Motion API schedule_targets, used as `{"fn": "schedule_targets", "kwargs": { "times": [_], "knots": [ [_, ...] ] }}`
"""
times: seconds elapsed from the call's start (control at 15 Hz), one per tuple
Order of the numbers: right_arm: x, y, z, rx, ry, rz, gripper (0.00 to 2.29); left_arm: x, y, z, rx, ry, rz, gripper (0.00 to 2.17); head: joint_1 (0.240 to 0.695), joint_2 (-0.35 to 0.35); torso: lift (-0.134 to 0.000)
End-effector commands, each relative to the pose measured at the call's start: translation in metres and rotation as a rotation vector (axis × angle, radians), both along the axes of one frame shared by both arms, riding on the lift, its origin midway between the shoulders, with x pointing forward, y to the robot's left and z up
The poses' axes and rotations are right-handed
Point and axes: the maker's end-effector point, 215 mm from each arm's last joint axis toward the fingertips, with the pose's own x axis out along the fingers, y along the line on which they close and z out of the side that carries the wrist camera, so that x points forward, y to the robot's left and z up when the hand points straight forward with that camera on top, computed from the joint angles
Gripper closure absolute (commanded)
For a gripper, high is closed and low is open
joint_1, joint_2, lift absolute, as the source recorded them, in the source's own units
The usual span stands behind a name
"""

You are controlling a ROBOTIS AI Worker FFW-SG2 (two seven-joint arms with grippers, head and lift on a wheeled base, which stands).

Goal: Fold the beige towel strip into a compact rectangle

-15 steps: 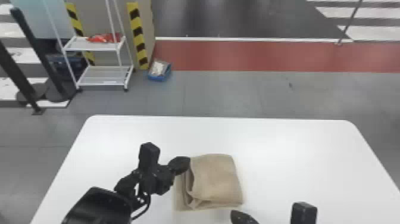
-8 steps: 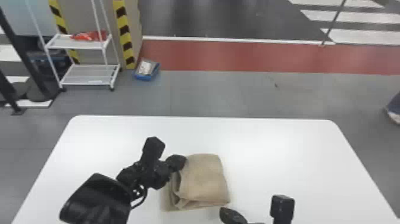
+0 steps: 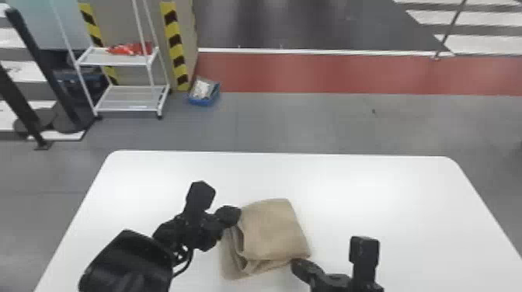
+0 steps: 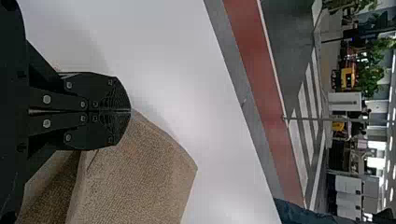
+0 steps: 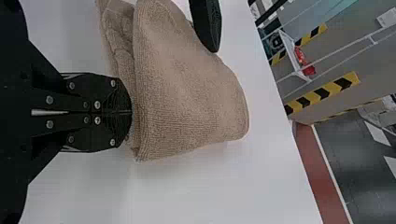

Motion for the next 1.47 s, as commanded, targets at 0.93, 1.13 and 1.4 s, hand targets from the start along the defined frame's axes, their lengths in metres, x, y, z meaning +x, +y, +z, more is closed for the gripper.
{"fn": "schedule_targets", "kwargs": {
  "times": [0.93,1.13,1.4],
  "knots": [
    [0.102,0.009,0.031,-0.06,-0.015,0.041,1.6,-0.096,0.043,0.019,-0.071,0.111,0.071,1.63,0.695,0.067,0.0],
    [0.083,0.014,0.021,-0.029,0.079,0.095,1.59,-0.091,0.052,0.028,-0.078,0.086,0.09,1.63,0.695,0.069,0.0],
    [0.046,-0.015,-0.002,0.031,0.127,0.061,1.59,-0.07,0.062,0.043,-0.095,-0.021,0.121,1.63,0.695,0.085,0.0]
  ]
}}
